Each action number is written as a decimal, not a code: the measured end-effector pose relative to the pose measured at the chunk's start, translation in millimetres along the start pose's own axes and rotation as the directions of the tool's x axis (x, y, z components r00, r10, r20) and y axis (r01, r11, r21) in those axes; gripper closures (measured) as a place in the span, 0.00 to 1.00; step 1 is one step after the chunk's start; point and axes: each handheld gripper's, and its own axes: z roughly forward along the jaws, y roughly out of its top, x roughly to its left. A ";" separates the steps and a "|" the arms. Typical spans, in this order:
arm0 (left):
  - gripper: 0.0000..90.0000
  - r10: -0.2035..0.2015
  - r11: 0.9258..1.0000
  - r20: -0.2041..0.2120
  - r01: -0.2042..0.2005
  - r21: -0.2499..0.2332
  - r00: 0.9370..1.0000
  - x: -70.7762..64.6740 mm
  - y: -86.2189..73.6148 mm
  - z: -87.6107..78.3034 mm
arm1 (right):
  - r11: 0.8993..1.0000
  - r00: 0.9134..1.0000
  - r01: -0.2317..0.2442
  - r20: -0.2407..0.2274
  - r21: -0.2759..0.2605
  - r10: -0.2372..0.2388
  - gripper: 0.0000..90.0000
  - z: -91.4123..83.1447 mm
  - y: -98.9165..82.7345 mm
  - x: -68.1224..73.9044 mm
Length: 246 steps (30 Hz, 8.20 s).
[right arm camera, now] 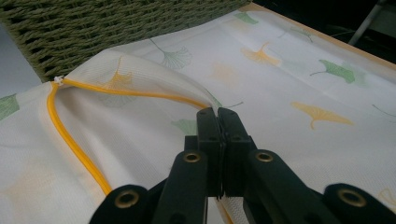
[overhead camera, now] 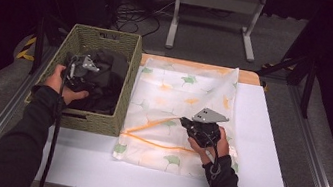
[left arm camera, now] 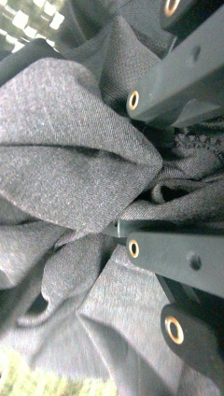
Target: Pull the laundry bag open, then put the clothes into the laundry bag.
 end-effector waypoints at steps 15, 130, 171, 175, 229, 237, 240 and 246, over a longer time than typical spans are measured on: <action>0.75 -0.039 0.957 -0.004 0.036 -0.288 0.999 3.0 -13.9 -77.2 | 1.000 1.000 -0.006 0.011 -0.022 0.006 0.99 -3.4 1.9 -2.0; 0.18 0.273 0.956 0.435 -0.193 -0.219 0.858 -221.0 12.6 32.3 | 0.999 0.998 0.024 -0.053 -0.033 -0.026 0.99 -35.1 1.9 3.3; 0.65 -0.013 0.919 0.375 0.159 -0.362 0.927 -220.1 68.7 60.0 | 0.997 0.996 0.038 -0.084 -0.063 -0.044 1.00 -57.5 -1.5 17.0; 0.43 0.140 0.929 0.332 -0.009 -0.370 0.933 -229.2 54.1 31.5 | 0.998 0.997 0.025 -0.069 -0.057 -0.029 1.00 -59.6 -6.8 10.6; 0.48 0.229 0.962 0.562 -0.096 -0.257 0.795 -247.7 39.9 76.3 | 0.999 0.995 0.034 -0.088 -0.027 -0.036 0.99 -60.7 -11.7 16.3; 0.12 0.275 0.957 0.452 -0.196 -0.213 0.849 -274.9 43.2 85.7 | 0.999 0.990 0.037 -0.139 0.026 -0.033 0.99 -51.7 -16.4 20.0; 0.26 0.257 0.960 0.393 -0.187 -0.208 0.883 -273.9 45.6 85.2 | 0.999 0.989 0.029 -0.143 0.036 -0.024 0.99 -52.5 -19.8 20.8; 0.83 0.240 0.958 0.372 -0.156 -0.242 0.897 -261.4 43.9 84.2 | 0.998 0.988 0.037 -0.149 0.052 -0.028 0.99 -53.4 -26.9 25.8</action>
